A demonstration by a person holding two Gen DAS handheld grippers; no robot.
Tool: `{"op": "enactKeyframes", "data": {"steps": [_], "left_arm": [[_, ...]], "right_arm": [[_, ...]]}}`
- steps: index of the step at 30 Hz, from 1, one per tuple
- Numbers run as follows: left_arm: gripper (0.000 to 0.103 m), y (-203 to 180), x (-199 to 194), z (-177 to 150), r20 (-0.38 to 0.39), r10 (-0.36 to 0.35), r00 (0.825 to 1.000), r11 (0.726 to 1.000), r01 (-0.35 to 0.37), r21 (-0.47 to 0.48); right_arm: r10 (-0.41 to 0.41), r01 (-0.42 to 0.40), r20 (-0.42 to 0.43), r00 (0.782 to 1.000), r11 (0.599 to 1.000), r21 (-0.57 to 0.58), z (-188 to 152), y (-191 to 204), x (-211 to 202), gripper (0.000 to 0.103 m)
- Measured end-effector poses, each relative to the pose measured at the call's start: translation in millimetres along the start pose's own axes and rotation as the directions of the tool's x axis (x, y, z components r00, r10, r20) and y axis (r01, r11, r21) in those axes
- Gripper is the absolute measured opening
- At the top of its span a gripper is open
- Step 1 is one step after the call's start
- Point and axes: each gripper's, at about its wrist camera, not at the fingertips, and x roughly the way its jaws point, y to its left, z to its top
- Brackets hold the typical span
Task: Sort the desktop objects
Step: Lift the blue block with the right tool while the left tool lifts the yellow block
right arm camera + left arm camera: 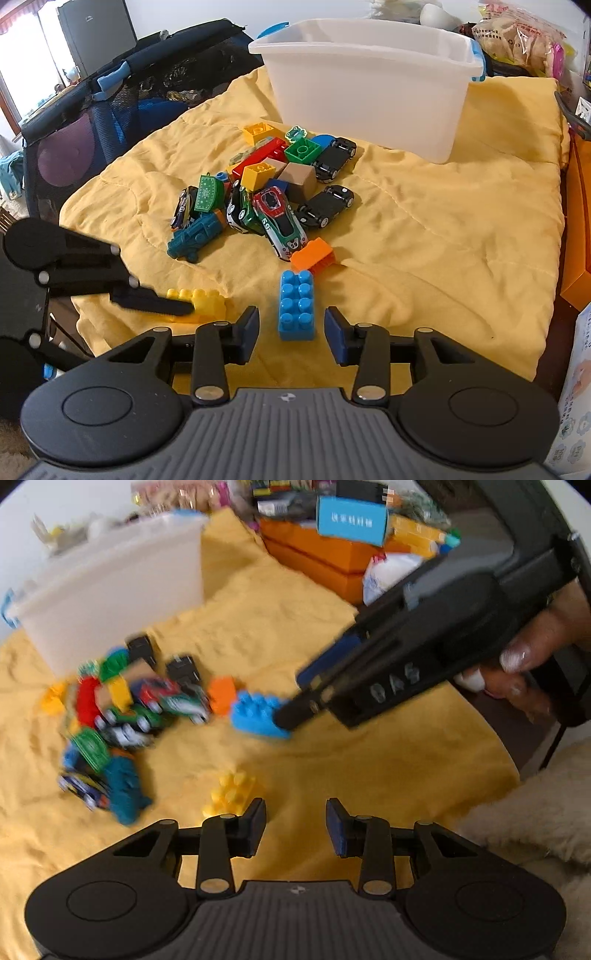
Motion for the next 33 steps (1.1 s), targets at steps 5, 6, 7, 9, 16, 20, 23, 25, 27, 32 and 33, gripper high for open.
{"op": "enactKeyframes", "data": {"steps": [5, 6, 7, 9, 16, 20, 23, 25, 27, 32, 33], "left_arm": [[0.040, -2.8, -18.1, -2.8, 0.074, 0.008, 0.997, 1.000, -0.009, 0.010], [0.040, -2.7, -25.6, -3.2, 0.108, 0.026, 0.994, 1.000, -0.028, 0.011], [0.040, -0.8, -32.8, -2.1, 0.145, 0.039, 0.989, 0.999, -0.040, 0.004], [0.041, 6.2, -41.1, 0.5, 0.200, 0.095, 0.975, 0.995, -0.092, -0.028], [0.040, 37.2, -16.8, 2.4, 0.127, 0.095, 0.987, 0.993, -0.085, -0.082], [0.040, 37.6, -4.9, -6.3, 0.093, 0.045, 0.995, 0.997, -0.039, -0.073], [0.032, 36.6, 8.0, -12.9, 0.065, 0.035, 0.997, 0.997, -0.030, -0.077], [0.027, 37.6, 8.7, -16.6, 0.073, 0.042, 0.996, 0.996, -0.036, -0.078], [0.027, 40.8, 5.3, -16.5, 0.088, 0.040, 0.995, 0.996, -0.032, -0.087], [0.027, 59.7, -24.3, 10.3, 0.167, 0.072, 0.983, 0.991, -0.052, -0.121], [0.027, 66.2, -31.7, 19.1, 0.193, 0.081, 0.978, 0.990, -0.056, -0.132]], "right_arm": [[-0.002, 0.002, -0.003, 1.000, 1.000, 0.008, -2.9, -1.3, -0.3, 0.044], [-0.002, 0.002, -0.004, 1.000, 1.000, 0.009, -3.3, -1.8, -0.5, 0.044], [-0.001, 0.001, -0.005, 1.000, 1.000, 0.011, -3.4, -2.4, -0.1, 0.044], [0.001, 0.000, -0.005, 1.000, 1.000, 0.017, -4.1, -3.2, 0.3, 0.044], [-0.005, 0.005, 0.004, 1.000, 1.000, -0.002, 2.2, 1.0, 6.8, 0.044], [-0.017, 0.017, 0.003, 1.000, 1.000, -0.020, 7.5, 4.2, 17.2, 0.044], [-0.032, 0.032, -0.021, 0.999, 0.999, -0.030, 7.2, 5.1, 29.6, 0.045], [-0.030, 0.029, -0.054, 0.998, 0.999, -0.026, 3.6, 4.2, 39.0, 0.044], [-0.038, 0.037, -0.046, 0.998, 0.999, -0.034, -0.8, 4.8, 40.3, 0.034], [-0.043, 0.041, -0.045, 0.998, 0.998, -0.044, 4.3, 6.3, 34.5, 0.027], [-0.048, 0.046, -0.032, 0.998, 0.998, -0.052, 8.6, 7.3, 30.8, 0.027]]}}
